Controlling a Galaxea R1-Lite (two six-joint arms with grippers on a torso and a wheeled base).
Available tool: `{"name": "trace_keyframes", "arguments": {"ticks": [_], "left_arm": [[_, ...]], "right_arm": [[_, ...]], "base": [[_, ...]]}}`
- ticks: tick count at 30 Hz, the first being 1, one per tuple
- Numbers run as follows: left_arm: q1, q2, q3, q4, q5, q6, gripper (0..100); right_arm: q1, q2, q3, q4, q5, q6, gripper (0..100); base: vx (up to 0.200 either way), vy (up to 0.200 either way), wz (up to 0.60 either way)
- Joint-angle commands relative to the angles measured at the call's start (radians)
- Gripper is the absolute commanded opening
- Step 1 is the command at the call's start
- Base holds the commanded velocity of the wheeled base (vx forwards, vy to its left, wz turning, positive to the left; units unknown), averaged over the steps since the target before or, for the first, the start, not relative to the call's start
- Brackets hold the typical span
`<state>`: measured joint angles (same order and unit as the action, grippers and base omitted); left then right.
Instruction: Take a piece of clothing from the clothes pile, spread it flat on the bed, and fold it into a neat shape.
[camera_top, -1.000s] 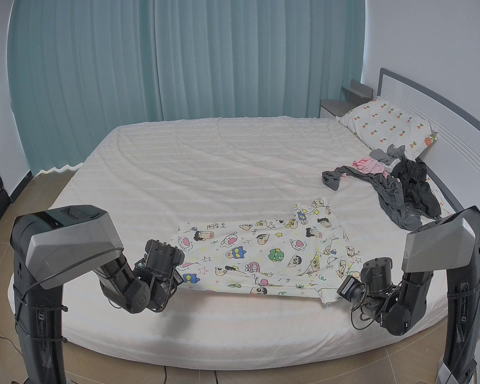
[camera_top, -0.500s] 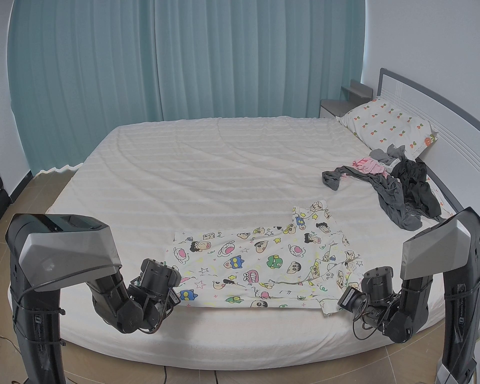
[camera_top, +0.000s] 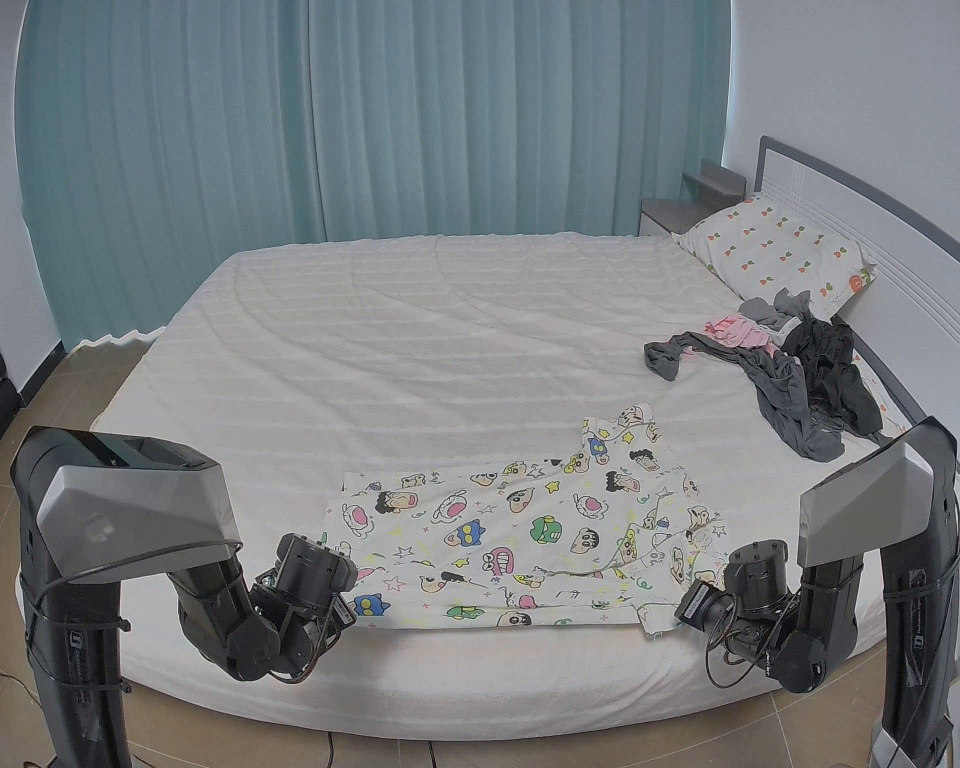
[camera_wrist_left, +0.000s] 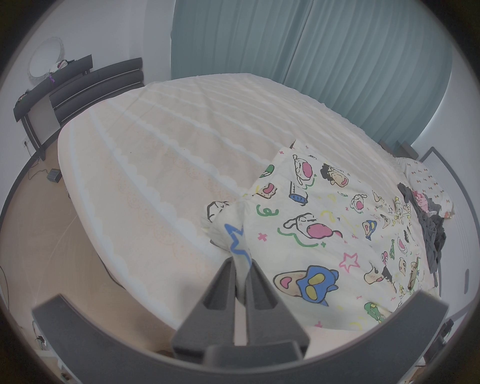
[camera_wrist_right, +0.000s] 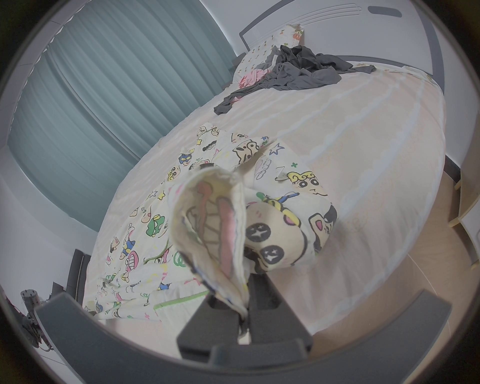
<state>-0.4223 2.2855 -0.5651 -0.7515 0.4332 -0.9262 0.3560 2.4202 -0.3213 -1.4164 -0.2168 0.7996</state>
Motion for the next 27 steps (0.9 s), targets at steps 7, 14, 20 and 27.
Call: {"name": "trace_keyframes", "arguments": {"ticks": [7, 14, 20, 27], "left_arm": [[-0.007, 0.002, 0.019, 0.000, -0.027, -0.002, 0], [-0.007, -0.005, 0.019, 0.000, -0.040, -0.020, 100], [0.030, -0.158, 0.091, -0.026, -0.145, -0.022, 100], [0.142, -0.271, 0.226, -0.158, -0.366, -0.026, 100]], "right_arm": [[0.000, 0.025, 0.007, -0.012, 0.001, -0.017, 100], [0.001, 0.023, 0.054, -0.099, 0.001, -0.042, 100], [-0.018, -0.062, 0.096, -0.148, -0.013, -0.117, 100], [-0.060, -0.196, 0.151, -0.147, -0.004, -0.152, 100]], "base": [[0.000, 0.000, 0.00], [0.000, 0.000, 0.00], [0.000, 0.000, 0.00], [0.000, 0.000, 0.00]]}}
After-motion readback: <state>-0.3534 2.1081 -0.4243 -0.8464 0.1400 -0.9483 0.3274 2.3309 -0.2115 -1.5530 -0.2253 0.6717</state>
